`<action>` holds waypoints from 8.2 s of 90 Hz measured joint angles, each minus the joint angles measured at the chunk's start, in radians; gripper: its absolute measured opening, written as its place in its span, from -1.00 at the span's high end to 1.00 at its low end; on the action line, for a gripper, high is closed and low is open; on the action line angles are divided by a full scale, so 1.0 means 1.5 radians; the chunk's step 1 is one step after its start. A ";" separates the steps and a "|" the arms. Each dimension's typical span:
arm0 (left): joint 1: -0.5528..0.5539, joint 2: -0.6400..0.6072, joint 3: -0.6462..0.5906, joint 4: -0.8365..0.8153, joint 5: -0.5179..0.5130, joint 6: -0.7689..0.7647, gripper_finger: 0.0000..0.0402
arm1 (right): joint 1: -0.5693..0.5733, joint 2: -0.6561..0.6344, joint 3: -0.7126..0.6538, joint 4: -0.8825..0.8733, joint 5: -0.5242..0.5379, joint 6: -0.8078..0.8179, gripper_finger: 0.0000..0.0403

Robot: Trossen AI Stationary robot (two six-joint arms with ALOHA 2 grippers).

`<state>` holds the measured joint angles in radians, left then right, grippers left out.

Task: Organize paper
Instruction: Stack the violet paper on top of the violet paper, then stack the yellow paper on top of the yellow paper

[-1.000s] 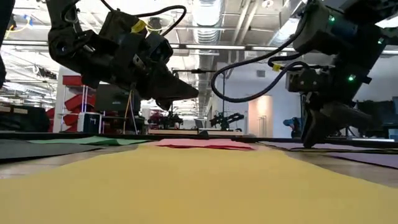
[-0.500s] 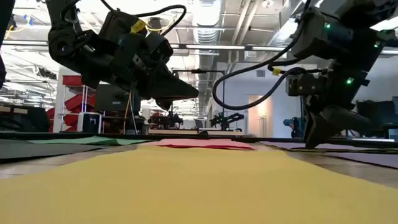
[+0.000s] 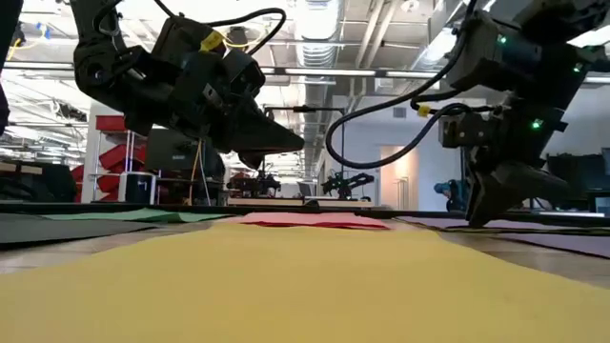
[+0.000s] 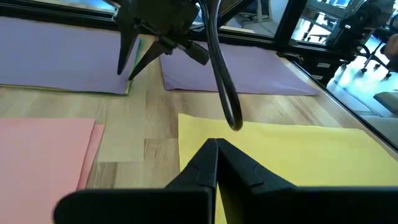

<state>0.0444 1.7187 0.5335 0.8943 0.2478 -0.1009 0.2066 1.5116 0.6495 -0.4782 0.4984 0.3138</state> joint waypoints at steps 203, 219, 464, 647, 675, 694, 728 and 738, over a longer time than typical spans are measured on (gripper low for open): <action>-0.012 0.000 0.000 -0.004 -0.001 0.022 1.00 | 0.107 0.139 0.126 -0.177 0.024 0.191 0.43; -0.012 0.000 0.000 -0.005 -0.001 0.022 1.00 | 0.095 0.135 0.124 -0.183 0.038 0.192 0.82; -0.012 0.000 0.000 0.096 0.059 -0.053 1.00 | 0.522 0.127 0.284 -0.060 -0.297 0.874 1.00; 0.055 0.000 0.023 0.271 0.181 -0.102 1.00 | 0.279 -0.320 -0.323 0.626 0.141 0.278 1.00; 0.121 0.000 0.023 0.252 0.190 -0.113 1.00 | 0.151 -0.462 -0.270 0.234 -0.031 0.264 1.00; 0.144 0.000 0.023 0.176 0.183 -0.111 1.00 | 0.107 -0.430 -0.104 -0.199 -0.079 0.279 1.00; 0.144 0.000 0.023 0.137 0.165 -0.069 1.00 | 0.104 -0.240 -0.073 -0.307 -0.123 0.303 0.59; 0.144 0.000 0.023 0.108 0.156 -0.055 1.00 | 0.104 -0.166 -0.073 -0.307 -0.097 0.319 0.39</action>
<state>0.2600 1.7185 0.5674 1.0569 0.4814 -0.1827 0.3630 1.2625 0.5392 -0.9380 0.3535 0.7929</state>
